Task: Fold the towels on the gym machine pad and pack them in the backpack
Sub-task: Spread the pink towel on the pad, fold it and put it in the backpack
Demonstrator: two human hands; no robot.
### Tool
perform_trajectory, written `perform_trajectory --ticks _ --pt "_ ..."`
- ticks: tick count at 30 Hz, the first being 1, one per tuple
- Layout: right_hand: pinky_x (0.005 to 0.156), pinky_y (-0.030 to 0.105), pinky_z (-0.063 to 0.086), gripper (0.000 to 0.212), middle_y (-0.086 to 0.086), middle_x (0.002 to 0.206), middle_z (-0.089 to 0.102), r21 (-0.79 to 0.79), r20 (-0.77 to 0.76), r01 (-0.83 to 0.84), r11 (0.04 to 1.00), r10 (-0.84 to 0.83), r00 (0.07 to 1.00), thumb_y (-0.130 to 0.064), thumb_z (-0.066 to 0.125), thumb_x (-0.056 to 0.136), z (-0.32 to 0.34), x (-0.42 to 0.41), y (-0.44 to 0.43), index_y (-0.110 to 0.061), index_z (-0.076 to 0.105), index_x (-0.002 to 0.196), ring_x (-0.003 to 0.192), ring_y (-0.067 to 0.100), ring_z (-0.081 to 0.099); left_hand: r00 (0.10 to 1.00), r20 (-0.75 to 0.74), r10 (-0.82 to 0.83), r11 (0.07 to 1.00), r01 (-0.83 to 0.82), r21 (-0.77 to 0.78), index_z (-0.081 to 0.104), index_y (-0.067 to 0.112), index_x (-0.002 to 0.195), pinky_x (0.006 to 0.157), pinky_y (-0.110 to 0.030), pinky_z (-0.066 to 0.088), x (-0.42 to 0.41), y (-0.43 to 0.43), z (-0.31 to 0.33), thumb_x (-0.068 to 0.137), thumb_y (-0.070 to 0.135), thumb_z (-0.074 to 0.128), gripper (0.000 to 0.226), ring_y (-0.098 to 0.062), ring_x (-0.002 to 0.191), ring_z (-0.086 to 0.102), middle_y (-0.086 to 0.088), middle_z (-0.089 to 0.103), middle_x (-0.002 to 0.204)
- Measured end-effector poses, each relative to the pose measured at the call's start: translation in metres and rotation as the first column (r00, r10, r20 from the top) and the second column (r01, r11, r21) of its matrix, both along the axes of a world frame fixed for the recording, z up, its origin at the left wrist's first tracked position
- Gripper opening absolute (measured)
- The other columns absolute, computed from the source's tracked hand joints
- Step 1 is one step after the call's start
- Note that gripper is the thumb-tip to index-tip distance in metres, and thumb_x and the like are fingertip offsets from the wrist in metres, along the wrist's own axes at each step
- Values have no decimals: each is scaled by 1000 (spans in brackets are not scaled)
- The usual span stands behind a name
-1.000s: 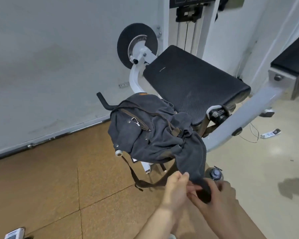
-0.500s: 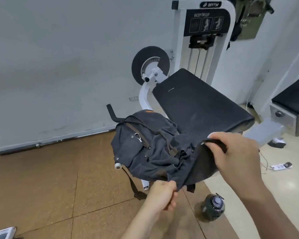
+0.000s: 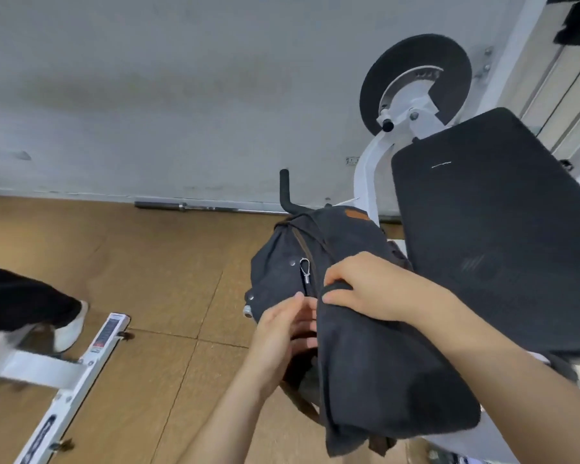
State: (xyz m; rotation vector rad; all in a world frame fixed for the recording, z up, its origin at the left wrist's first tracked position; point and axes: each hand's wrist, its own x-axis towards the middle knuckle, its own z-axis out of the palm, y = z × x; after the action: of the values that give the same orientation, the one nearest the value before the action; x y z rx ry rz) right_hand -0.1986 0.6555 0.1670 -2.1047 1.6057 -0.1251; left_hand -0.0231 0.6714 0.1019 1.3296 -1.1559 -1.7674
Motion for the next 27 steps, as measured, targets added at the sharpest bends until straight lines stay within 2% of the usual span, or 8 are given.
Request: perform_trajectory --ticks 2,4,7,10,13,17,20,27 --pt "82 41 50 23 -1 93 67 38 -57 -33 999 35 998 -39 58 92 -8 2 -9 -18 66 96 89 21 60 960 248 133 991 -128 -37 72 8 97 72 -27 54 9 -14 -31 100 15 47 26 -15 77 64 -10 71 93" --pt "80 41 51 22 2 99 64 28 -102 -52 998 54 993 -38 55 95 -18 9 -15 -18 64 100 91 26 60 896 440 53 996 -17 -86 72 11 99 75 -31 55 11 -21 -53 98 14 50 22 -12 75 63 -3 73 90" --pt "73 37 48 24 6 106 63 -66 -195 -98 993 83 977 -37 47 99 -43 22 -18 -18 58 107 95 30 60 836 540 -95 979 176 -100 72 25 83 73 -28 54 1 -26 -63 93 29 59 17 -6 79 66 11 73 81" --pt "67 36 41 25 5 106 65 -86 -208 -124 989 104 973 -39 43 100 -72 28 -16 -19 56 109 97 30 61 942 333 -50 999 41 36 73 18 78 64 -24 50 -2 -32 -64 90 25 67 15 -11 70 65 3 73 76" --pt "72 38 46 24 4 103 67 -44 -151 -51 998 44 988 -40 46 98 -90 21 -13 -20 58 104 97 30 61 996 84 22 984 -37 177 72 7 85 56 -20 45 4 -34 -66 87 12 71 6 -11 56 54 -3 66 67" --pt "83 36 48 10 -2 102 68 90 35 45 995 -48 998 -32 58 93 -90 10 -18 -26 65 98 100 21 59 995 39 89 987 -93 130 67 -3 91 64 -23 55 8 -38 -64 87 2 68 6 -12 58 59 -9 67 69" --pt "75 20 44 8 -13 89 68 113 207 60 992 -82 975 -27 65 89 -78 9 -23 -34 67 86 87 5 59 989 -89 121 977 -103 186 67 -9 98 62 -24 56 10 -39 -63 89 -2 62 12 -15 65 66 -14 71 80" --pt "91 30 46 11 -10 101 70 117 159 163 980 -180 971 -31 66 88 -82 21 -27 -30 71 98 99 10 58 972 -200 119 966 -67 249 73 -1 89 67 -27 58 10 -39 -62 92 -6 54 19 -21 73 70 -15 73 83"
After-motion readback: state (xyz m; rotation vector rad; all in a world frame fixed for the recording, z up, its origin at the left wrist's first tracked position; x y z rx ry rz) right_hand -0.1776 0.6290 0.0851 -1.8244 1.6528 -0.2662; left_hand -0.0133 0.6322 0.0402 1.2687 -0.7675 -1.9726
